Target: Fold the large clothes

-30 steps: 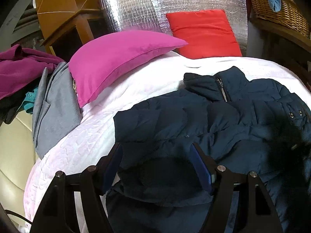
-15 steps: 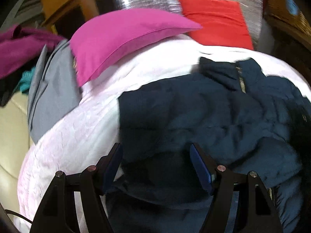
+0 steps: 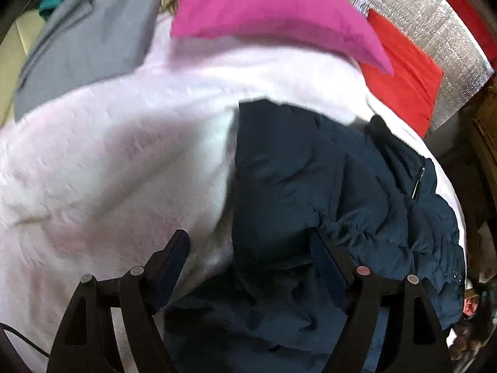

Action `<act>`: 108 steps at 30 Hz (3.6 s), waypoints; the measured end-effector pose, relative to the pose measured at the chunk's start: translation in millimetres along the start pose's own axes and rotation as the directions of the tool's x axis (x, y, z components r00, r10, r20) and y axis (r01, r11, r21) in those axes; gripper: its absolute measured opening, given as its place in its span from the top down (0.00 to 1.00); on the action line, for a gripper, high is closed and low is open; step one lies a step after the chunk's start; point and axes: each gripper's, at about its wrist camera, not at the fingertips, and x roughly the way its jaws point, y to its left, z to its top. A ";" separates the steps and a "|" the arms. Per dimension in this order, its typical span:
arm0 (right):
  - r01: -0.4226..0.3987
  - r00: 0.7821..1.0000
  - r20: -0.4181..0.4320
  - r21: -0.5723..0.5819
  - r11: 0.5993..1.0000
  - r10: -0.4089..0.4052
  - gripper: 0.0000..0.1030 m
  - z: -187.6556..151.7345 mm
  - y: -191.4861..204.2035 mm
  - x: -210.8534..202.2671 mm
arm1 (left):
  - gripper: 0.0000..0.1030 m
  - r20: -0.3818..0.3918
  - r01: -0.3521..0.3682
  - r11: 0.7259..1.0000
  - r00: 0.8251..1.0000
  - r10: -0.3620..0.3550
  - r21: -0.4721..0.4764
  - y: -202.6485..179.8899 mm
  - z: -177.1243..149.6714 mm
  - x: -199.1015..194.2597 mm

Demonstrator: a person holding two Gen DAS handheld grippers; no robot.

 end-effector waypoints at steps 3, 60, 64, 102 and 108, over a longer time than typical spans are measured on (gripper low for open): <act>0.034 0.999 0.010 -0.058 0.998 -0.033 0.71 -4.2 10.7 5.9 | 0.63 0.026 0.031 0.999 0.999 -0.031 0.027 -5.0 -0.5 -2.6; -0.136 0.991 0.012 -0.041 0.990 0.137 0.85 -108.6 75.4 -0.8 | 0.91 0.035 0.355 0.887 0.932 -0.361 -0.297 16.7 -38.5 -40.2; -0.036 0.998 -0.056 -0.038 0.999 0.034 0.84 -112.1 53.4 19.3 | 0.82 -0.060 0.257 0.939 0.959 -0.277 -0.228 7.4 -46.5 -16.8; -0.161 0.945 0.148 -0.563 0.811 0.290 0.36 -286.1 125.9 -330.5 | 0.17 0.625 -0.284 0.895 0.781 0.008 0.344 -9.6 -264.1 -396.6; -0.175 0.927 0.164 -0.605 0.777 0.337 0.34 -298.0 131.2 -370.9 | 0.16 0.647 -0.319 0.881 0.762 0.019 0.350 -9.5 -277.7 -416.8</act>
